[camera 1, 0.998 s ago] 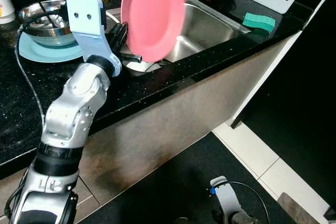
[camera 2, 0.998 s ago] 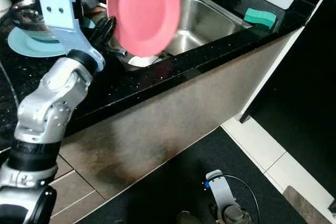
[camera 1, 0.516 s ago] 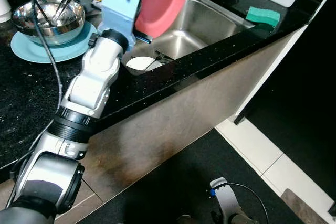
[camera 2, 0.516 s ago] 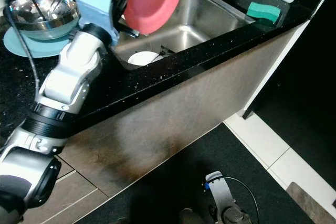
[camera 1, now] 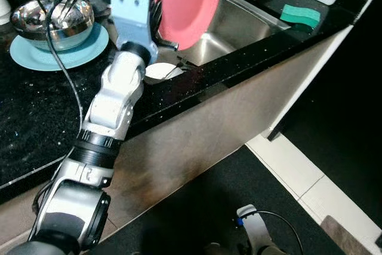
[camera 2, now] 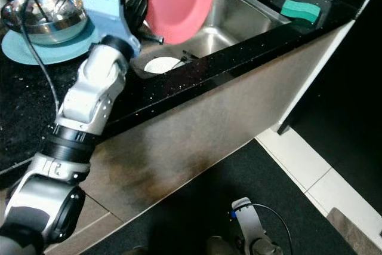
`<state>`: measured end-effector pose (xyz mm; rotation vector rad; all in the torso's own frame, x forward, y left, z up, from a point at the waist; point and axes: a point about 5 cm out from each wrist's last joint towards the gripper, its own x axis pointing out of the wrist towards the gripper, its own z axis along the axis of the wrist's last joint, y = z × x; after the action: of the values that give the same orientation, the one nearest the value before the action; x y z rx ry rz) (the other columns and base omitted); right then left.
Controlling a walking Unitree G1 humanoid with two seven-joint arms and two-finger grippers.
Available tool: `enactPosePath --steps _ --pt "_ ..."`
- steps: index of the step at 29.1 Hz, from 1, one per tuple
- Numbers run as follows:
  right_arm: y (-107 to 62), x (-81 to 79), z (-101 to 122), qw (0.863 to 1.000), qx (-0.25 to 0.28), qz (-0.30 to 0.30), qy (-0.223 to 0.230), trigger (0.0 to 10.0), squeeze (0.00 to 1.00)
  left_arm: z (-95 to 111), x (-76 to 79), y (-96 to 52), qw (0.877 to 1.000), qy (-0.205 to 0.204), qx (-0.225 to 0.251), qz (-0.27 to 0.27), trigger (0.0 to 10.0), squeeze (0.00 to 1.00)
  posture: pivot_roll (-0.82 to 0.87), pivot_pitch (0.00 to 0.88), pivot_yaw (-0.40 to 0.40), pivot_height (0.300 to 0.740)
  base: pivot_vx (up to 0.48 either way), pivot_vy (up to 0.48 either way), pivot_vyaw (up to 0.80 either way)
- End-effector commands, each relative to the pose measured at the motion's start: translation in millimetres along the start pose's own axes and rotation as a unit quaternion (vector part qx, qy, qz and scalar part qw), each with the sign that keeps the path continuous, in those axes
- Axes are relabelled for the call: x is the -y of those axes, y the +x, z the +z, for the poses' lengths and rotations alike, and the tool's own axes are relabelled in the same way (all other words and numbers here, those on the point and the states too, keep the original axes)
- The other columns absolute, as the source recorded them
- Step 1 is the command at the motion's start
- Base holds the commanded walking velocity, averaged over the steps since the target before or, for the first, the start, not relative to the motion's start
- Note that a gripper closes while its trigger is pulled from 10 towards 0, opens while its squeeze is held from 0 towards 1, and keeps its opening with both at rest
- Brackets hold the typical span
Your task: Kitchen organization
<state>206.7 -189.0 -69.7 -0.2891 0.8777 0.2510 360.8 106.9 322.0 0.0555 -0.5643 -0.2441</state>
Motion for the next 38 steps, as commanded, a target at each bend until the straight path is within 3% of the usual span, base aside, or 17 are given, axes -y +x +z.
enactPosePath --steps 1,7,11,19,38 --pt "-2.3 2.7 -7.7 1.000 -0.011 0.003 -0.003 10.0 0.00 2.1 4.6 -2.8 1.000 -0.010 0.007 -0.005 10.0 0.00 0.01 0.185 -0.023 0.740 0.000 -0.480 0.77" --pt "-1.9 3.4 -6.3 1.000 -0.015 0.007 -0.019 10.0 0.00 1.1 -0.5 -7.3 1.000 -0.015 0.003 0.011 10.0 0.00 0.01 0.177 -0.029 0.740 0.000 -0.465 0.77" --pt "-2.0 5.9 -5.6 0.999 -0.016 0.003 -0.029 10.0 0.00 -1.2 -4.1 -13.2 0.998 -0.061 0.001 0.036 10.0 0.00 0.00 0.170 -0.034 0.740 0.000 0.000 0.73" --pt "-2.3 7.5 -5.7 1.000 -0.015 -0.004 -0.027 10.0 0.00 -3.8 -1.0 -25.0 0.995 -0.090 -0.005 0.033 10.0 0.00 0.00 0.167 -0.039 0.740 0.000 0.000 0.15" --pt "-2.1 8.1 -4.5 1.000 -0.014 -0.003 -0.028 10.0 0.00 0.2 -2.3 -32.7 0.997 -0.080 -0.006 0.020 10.0 0.00 0.01 0.157 -0.044 0.740 0.069 0.000 0.00"
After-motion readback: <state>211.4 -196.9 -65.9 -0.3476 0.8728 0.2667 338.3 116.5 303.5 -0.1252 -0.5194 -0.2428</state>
